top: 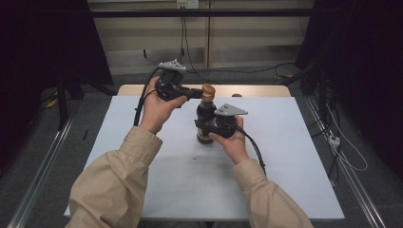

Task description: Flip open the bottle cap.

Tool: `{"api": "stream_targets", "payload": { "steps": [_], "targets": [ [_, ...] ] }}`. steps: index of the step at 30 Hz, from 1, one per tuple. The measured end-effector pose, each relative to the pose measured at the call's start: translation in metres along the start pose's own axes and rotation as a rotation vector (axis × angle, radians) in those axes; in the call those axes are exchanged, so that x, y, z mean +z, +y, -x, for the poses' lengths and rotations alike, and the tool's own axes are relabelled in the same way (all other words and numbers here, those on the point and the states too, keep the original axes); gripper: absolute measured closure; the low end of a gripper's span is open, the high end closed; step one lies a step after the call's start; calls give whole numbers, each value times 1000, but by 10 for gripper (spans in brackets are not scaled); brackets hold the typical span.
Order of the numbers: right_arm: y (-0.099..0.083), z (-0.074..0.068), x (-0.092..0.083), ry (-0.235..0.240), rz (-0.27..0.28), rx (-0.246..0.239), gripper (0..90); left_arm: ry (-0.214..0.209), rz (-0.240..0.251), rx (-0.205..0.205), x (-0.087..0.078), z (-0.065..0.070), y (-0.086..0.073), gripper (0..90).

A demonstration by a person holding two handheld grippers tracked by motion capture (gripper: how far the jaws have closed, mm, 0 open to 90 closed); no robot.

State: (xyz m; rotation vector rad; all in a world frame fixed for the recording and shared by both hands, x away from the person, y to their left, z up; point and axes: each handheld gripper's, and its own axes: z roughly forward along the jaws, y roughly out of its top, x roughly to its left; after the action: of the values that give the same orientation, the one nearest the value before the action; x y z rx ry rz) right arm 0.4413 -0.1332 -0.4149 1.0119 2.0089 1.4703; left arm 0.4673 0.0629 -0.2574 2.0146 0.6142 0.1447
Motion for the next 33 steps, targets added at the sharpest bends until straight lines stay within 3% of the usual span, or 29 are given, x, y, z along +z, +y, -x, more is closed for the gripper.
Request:
{"api": "stream_targets", "payload": {
  "steps": [33],
  "targets": [
    [-1, 1, 0, 3, 3, 2, 307, 12, 9, 15, 2, 3, 9, 900]
  ]
}}
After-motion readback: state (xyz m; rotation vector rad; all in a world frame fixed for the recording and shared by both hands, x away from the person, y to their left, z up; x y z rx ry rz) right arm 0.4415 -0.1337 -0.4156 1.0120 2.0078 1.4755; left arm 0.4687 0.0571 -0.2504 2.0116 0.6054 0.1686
